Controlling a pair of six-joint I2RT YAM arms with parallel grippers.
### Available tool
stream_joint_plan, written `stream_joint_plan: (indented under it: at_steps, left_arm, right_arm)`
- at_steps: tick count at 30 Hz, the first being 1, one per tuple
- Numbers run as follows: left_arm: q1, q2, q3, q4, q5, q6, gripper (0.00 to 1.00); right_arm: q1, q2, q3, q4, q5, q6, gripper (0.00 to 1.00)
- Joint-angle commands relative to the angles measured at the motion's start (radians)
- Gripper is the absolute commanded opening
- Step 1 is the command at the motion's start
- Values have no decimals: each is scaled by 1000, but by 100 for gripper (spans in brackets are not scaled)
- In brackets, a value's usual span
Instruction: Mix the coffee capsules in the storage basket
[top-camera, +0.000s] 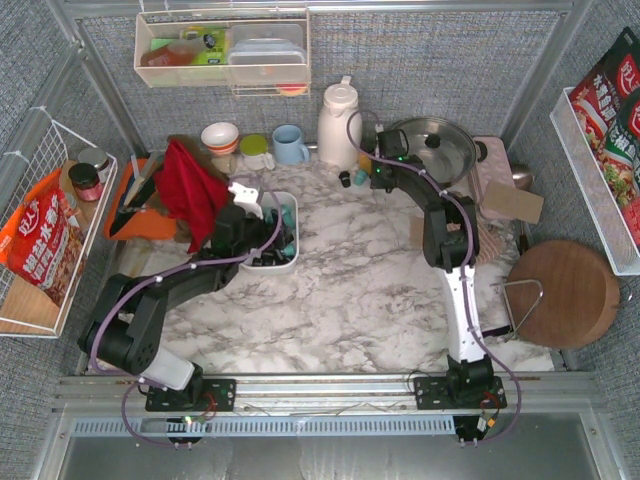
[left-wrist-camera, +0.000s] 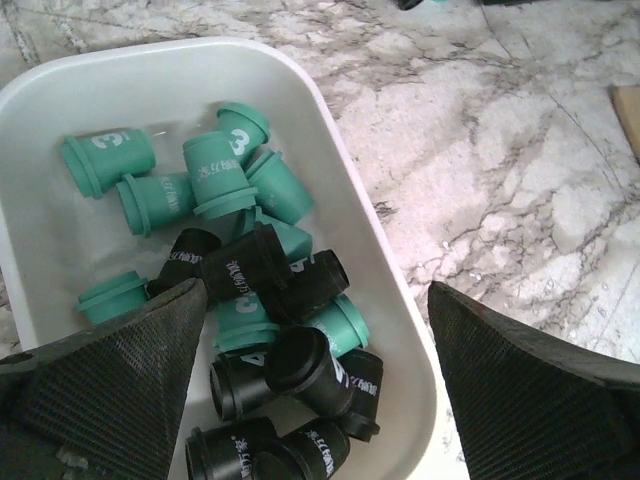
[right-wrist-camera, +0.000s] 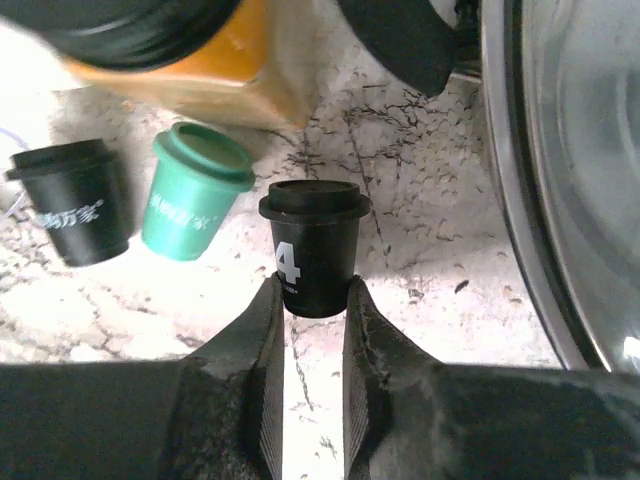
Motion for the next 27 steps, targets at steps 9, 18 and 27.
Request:
stream_joint_plan:
  at_steps: [9, 18, 27]
  left_arm:
    - [-10, -56, -80, 207, 129, 109, 99]
    - [-102, -1, -240, 724, 339, 536, 99]
    - [-178, 167, -309, 1171, 488, 661, 99]
  right_arm:
    - [76, -377, -444, 345, -42, -64, 11]
    - [214, -867, -1002, 485, -213, 54, 11]
    - [323, -1174, -1260, 493, -429, 113, 12]
